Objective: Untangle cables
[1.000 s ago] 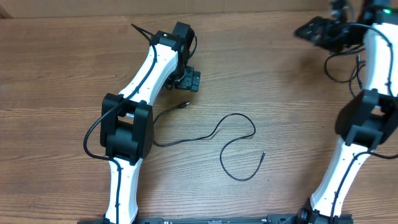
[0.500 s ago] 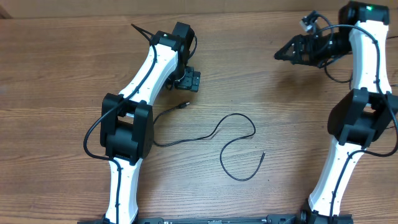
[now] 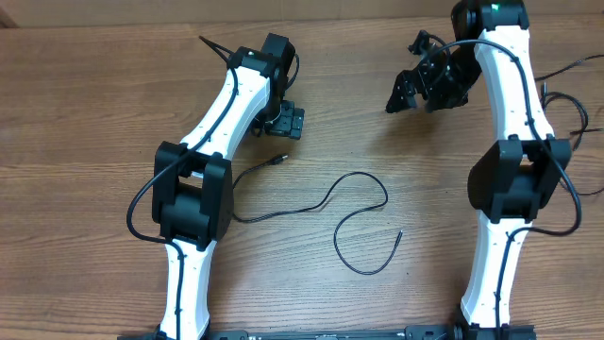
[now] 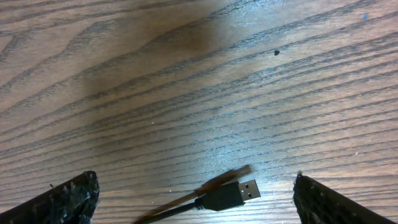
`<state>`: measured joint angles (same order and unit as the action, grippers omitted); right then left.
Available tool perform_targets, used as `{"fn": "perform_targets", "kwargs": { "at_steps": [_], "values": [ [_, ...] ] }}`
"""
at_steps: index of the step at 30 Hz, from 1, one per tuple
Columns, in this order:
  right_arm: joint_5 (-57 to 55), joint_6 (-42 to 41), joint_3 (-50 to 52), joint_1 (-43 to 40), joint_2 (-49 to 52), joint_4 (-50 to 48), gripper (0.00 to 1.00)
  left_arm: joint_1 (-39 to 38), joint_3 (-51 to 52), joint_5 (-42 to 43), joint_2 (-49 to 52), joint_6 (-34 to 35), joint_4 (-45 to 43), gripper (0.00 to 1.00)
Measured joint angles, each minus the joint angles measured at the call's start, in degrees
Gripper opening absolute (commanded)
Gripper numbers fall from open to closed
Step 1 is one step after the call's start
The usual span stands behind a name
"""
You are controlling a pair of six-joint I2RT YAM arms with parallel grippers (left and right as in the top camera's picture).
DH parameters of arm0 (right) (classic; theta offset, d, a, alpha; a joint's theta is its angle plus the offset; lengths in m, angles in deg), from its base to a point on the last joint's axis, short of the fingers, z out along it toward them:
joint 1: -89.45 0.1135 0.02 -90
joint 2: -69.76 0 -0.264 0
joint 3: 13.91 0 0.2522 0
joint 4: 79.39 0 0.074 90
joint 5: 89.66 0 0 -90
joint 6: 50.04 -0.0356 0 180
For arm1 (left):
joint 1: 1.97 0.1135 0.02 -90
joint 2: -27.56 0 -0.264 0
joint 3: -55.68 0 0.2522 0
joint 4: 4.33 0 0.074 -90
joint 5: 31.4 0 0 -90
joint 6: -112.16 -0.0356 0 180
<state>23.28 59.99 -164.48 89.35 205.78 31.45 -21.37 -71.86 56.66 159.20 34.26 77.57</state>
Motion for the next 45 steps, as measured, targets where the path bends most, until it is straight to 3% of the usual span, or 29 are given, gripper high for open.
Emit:
{"fn": "perform_targets", "kwargs": {
  "at_steps": [11, 17, 26, 34, 35, 36, 37, 38, 45],
  "values": [
    [-6.56, -4.39, 13.55, 1.44, -21.86, 0.15, 1.0, 0.0, 0.0, 0.0, 0.0, 0.0, 0.0, 1.0],
    [-4.22, -4.76, 23.37, 2.05, -25.86, -1.29, 1.0, 0.0, 0.0, 0.0, 0.0, 0.0, 0.02, 1.0],
    [-3.08, -2.4, 45.33, 10.62, -25.7, -20.5, 1.0, 0.0, 0.0, 0.0, 0.0, 0.0, 0.04, 1.0],
    [-2.29, -0.37, 58.8, 17.88, -25.7, -34.49, 0.98, 0.0, 0.0, 0.0, 0.0, 0.0, 0.02, 1.0],
    [-2.14, -0.24, 60.33, 18.36, -25.7, -36.24, 0.84, 0.0, 0.0, 0.0, 0.0, 0.0, 0.0, 1.0],
    [-1.86, -0.24, 62.03, 18.84, -25.7, -38.1, 0.57, 0.0, 0.0, 0.0, 0.0, 0.0, 0.0, 0.99],
    [-1.44, -0.26, 63.45, 19.12, -25.7, -39.71, 0.37, 0.0, 0.0, 0.0, 0.0, 0.0, 0.02, 0.99],
    [-0.61, 0.02, 65.4, 19.45, -25.7, -41.99, 0.04, 0.0, 0.0, 0.0, 0.0, 0.0, 0.0, 1.0],
    [3.08, -0.11, 68.81, 19.61, -25.7, -45.44, 0.04, 0.0, 0.0, 0.0, 0.0, 0.0, 0.0, 1.0]
  ]
}}
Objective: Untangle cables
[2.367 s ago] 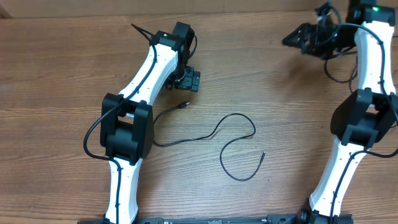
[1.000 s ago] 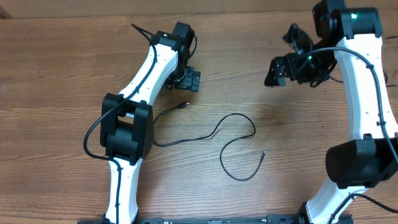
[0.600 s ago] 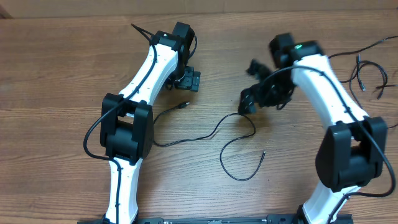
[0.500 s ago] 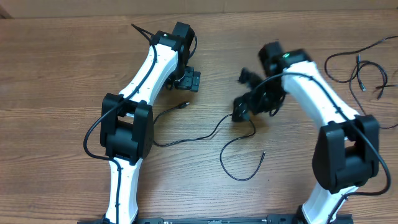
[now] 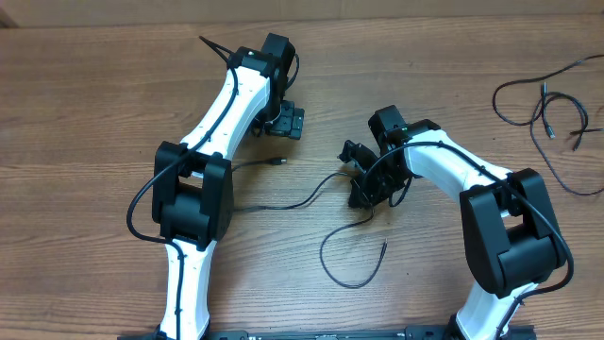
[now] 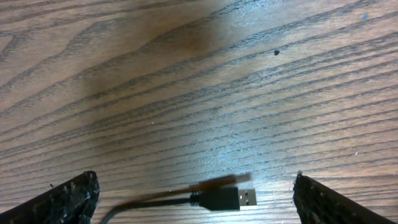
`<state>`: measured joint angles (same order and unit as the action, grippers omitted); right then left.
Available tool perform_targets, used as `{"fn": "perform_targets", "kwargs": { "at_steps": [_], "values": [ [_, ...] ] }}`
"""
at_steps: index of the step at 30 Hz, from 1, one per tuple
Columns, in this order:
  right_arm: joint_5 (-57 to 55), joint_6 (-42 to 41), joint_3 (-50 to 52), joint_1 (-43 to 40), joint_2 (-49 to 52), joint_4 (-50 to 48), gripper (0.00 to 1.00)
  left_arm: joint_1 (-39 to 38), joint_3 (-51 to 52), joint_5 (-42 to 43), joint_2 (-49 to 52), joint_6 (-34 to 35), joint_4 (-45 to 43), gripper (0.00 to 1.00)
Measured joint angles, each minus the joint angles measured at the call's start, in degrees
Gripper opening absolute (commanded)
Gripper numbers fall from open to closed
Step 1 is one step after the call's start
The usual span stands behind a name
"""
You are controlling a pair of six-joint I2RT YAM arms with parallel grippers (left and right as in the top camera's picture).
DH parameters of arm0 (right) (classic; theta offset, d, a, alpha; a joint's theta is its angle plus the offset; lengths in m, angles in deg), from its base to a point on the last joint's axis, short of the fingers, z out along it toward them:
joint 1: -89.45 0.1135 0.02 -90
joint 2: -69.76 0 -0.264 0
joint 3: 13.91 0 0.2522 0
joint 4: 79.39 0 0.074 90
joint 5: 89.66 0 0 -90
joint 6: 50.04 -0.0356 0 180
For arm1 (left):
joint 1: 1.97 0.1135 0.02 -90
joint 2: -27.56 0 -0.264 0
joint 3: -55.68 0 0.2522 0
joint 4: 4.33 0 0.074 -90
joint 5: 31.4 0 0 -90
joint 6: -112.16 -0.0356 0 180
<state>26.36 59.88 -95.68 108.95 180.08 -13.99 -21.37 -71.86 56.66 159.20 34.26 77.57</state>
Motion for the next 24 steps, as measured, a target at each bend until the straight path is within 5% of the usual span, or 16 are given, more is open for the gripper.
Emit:
{"fn": "perform_targets", "kwargs": {
  "at_steps": [15, 24],
  "values": [
    [0.33, -12.09, -16.65, -9.57, -0.02, 1.03, 0.04, 0.02, 0.0, 0.0, 0.0, 0.0, 0.0, 1.0],
    [-17.16, -26.23, -49.13, -21.55, -0.24, 21.86, 0.04, 0.0, 0.0, 0.0, 0.0, 0.0, 0.02, 1.0]
  ]
}}
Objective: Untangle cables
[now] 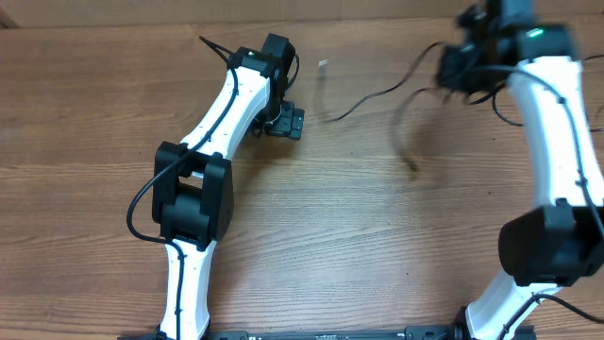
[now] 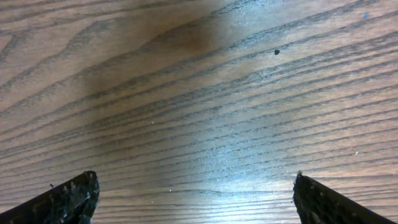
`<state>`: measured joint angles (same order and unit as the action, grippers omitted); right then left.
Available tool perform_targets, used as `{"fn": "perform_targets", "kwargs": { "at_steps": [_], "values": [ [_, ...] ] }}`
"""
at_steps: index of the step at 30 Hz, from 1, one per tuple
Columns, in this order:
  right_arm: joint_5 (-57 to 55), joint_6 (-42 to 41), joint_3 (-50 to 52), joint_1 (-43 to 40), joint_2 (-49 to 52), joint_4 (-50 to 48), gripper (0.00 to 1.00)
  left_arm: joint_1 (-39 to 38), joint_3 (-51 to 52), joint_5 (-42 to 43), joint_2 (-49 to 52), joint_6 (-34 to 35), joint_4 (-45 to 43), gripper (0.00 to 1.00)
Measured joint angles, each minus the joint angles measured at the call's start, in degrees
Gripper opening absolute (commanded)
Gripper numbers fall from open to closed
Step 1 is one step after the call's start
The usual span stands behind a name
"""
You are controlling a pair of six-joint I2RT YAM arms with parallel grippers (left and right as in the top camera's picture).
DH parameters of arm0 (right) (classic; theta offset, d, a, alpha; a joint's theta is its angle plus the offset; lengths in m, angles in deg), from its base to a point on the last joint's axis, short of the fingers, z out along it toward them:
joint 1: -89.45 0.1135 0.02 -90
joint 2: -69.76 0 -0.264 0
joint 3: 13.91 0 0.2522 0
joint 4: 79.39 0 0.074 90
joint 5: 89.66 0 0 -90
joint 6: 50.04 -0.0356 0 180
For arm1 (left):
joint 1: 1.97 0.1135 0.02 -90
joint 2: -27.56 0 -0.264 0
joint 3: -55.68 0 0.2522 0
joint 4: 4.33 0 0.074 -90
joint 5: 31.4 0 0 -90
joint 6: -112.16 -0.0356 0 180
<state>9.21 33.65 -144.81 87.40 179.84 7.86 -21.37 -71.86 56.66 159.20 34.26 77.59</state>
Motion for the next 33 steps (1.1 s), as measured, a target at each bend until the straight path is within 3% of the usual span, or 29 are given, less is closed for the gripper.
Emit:
{"fn": "perform_targets", "kwargs": {
  "at_steps": [6, 11, 24, 33],
  "values": [
    [-8.17, -3.85, -19.04, -6.01, -0.33, 8.37, 0.04, 0.0, 0.0, 0.0, 0.0, 0.0, -0.02, 1.0],
    [-10.86, -4.96, -28.94, -10.78, -0.87, 11.04, 0.04, 0.0, 0.0, 0.0, 0.0, 0.0, -0.02, 1.0],
    [-17.9, -10.73, -30.32, -31.71, -1.33, 12.92, 0.04, 0.0, 0.0, 0.0, 0.0, 0.0, -0.02, 1.0],
    [-15.28, -14.03, -30.25, -44.24, -1.29, 13.0, 0.05, 0.0, 0.0, 0.0, 0.0, 0.0, -0.02, 1.0]
  ]
}}
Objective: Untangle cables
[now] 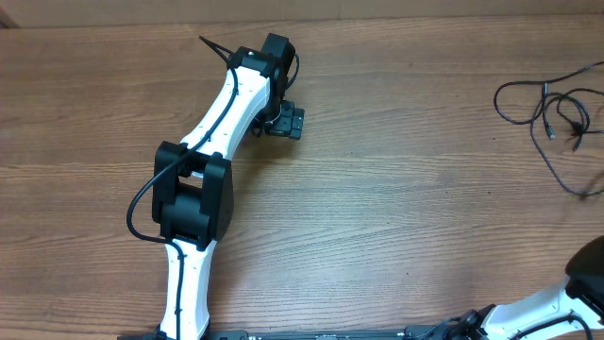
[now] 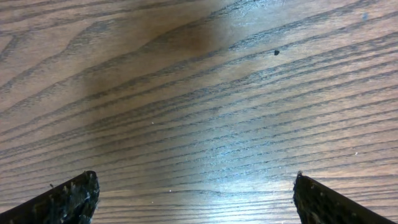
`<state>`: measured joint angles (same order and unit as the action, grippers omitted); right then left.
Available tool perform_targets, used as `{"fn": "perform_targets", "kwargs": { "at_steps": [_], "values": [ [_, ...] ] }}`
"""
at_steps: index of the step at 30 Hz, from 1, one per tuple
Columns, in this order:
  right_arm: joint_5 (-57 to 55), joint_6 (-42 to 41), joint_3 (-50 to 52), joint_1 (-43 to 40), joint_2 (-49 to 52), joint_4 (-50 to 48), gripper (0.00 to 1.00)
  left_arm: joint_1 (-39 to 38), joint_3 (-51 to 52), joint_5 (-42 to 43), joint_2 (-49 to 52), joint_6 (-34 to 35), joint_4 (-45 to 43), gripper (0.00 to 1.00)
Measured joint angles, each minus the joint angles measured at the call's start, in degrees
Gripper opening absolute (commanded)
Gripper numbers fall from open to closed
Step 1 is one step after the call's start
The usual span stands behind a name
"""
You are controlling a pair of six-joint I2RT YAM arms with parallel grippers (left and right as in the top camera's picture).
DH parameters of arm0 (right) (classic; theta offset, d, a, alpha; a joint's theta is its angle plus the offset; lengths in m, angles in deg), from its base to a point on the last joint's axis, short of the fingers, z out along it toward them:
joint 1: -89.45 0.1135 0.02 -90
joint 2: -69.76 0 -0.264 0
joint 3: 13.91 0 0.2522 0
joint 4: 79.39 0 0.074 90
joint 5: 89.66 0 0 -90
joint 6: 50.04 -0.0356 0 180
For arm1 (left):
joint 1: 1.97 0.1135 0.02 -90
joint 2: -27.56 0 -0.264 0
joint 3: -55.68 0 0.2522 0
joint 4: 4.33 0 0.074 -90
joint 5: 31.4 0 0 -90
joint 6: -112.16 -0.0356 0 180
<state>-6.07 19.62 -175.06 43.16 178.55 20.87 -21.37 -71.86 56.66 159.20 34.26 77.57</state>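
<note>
Thin black cables (image 1: 550, 106) lie loosely looped at the table's far right edge, and they run out of frame. My left gripper (image 1: 286, 121) rests low over the wood at the back centre-left. It is open, and in the left wrist view the left gripper (image 2: 196, 190) has only bare wood between its dark fingertips (image 2: 71, 196). No cable shows in that view. Of my right arm only a white and black part (image 1: 580, 283) shows in the bottom right corner. Its gripper is out of view.
The left arm's white links (image 1: 203, 165) stretch from the front edge up to the back centre-left. A black lead (image 1: 142, 203) hangs off the arm's elbow. The wooden table (image 1: 396, 208) fills the view.
The right arm, which was raised at the back right with a cable trailing from its gripper, has withdrawn to the bottom right corner. That trailing cable no longer hangs over the table. The left arm is unchanged.
A cable lay curled in the table's middle, its USB plug between my open left fingers. Then my right gripper was down on it there, and the plug had shifted. Then the cable hung at the back right. Now only the right-edge cables show.
</note>
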Motion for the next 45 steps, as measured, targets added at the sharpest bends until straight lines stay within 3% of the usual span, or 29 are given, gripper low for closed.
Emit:
{"fn": "perform_targets", "kwargs": {
  "at_steps": [12, 15, 17, 19, 28, 37, 45],
  "values": [
    [3.02, -0.66, 5.92, -1.31, 5.88, -1.66, 0.06, 0.0, 0.0, 0.0, 0.0, 0.0, 0.0, 1.0],
    [3.08, -0.61, 6.64, -1.31, 8.44, -1.97, 0.46, 0.0, 0.0, 0.0, 0.0, 0.0, 0.0, 1.0],
    [3.19, -0.61, 6.8, -1.31, 9.49, -2.45, 0.84, 0.0, 0.0, 0.0, 0.0, 0.0, 0.0, 1.0],
    [3.26, -0.76, 6.8, -1.31, 10.01, -2.54, 0.99, 0.0, 0.0, 0.0, 0.0, 0.0, 0.0, 1.0],
    [10.38, 1.51, 6.8, -1.31, 10.34, -3.21, 1.0, 0.0, 0.0, 0.0, 0.0, 0.0, 0.0, 1.0],
    [31.32, 10.69, 6.8, -0.79, 10.36, -3.69, 1.0, 0.0, 0.0, 0.0, 0.0, 0.0, 0.0, 1.0],
    [35.89, 16.33, 6.8, 7.87, 10.36, -1.14, 1.0, 0.0, 0.0, 0.0, 0.0, 0.0, 0.0, 1.0]
  ]
}}
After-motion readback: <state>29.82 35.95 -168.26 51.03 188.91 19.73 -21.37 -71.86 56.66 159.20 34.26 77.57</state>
